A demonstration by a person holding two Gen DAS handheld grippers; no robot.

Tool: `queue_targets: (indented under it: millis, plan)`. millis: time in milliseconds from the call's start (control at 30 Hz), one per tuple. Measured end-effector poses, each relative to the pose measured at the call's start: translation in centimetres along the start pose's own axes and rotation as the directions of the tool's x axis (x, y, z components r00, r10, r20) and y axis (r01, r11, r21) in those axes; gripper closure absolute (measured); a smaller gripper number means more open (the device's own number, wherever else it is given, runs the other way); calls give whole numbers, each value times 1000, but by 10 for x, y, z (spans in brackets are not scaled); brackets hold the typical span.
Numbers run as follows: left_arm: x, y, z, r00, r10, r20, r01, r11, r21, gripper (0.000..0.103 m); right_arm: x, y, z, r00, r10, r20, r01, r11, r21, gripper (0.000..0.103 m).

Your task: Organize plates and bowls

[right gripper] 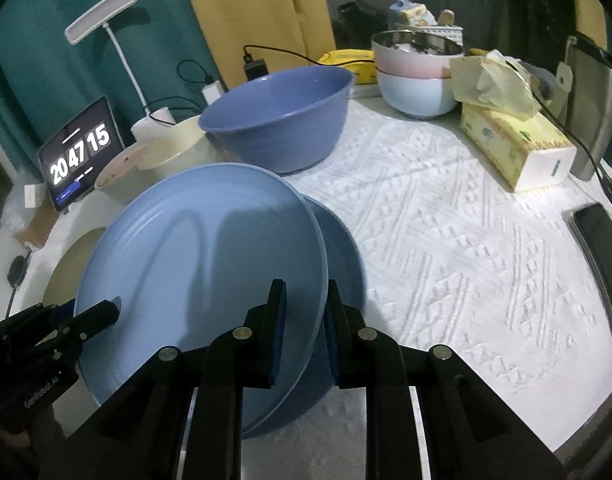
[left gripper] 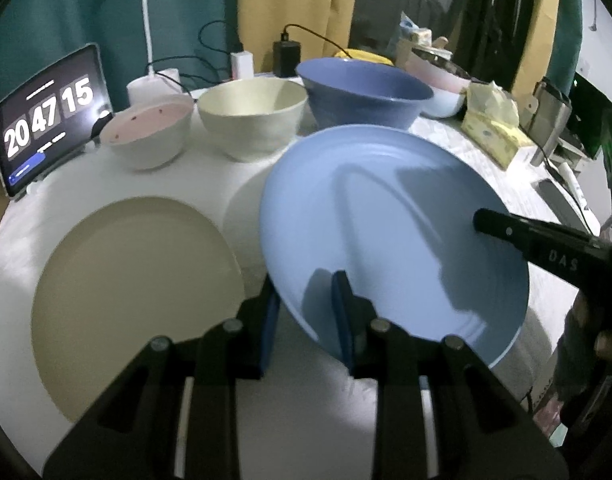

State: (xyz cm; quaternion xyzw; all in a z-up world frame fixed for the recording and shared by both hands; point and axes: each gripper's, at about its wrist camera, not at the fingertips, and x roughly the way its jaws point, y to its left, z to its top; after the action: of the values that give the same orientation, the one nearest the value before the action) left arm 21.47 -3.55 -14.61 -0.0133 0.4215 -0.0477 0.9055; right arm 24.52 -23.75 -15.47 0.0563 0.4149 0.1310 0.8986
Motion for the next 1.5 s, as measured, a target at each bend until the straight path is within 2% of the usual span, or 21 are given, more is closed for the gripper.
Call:
queue_targets:
  millis: [133,467,767,967,1033,1067,1100,1300,1500]
  plan:
    - [6,-5,0,1000,0,-13,0,1000,8,75,2,-5,-2,1000,-15,-6,15,1000,1,83]
    - [16,-6,3,999,11,-38,-12,1000,-2,74,8,-13,0,1000,13,2,-13,999,29,81]
    - [18,-7,3,998,16,-64,-16,1000,2,71,8,-10,1,1000,-13,6,13,1000,5,80]
    - [12,-7,4,998,31,-50,-30,999,12,70,2,-5,2,1000,-10,22,11,1000,-16,67]
    - [11,-6,4,998,33,-47,-32,999,9,70,1,-3,3,999,-22,33,23,999,-23,59]
    - [10,-5,4,998,33,-45,-33,999,7,70,0,-4,3,999,-35,39,36,999,-24,50]
    - [9,-4,4,999,34,-43,-33,999,6,69,-1,-4,3,998,-38,45,39,999,-24,46]
    - [5,-2,2,999,32,-33,-32,999,1,68,-3,-4,2,996,-78,53,81,996,-43,43]
    - [-3,2,2,1000,29,-11,-30,1000,-8,68,-8,0,2,995,-84,63,87,995,-42,43]
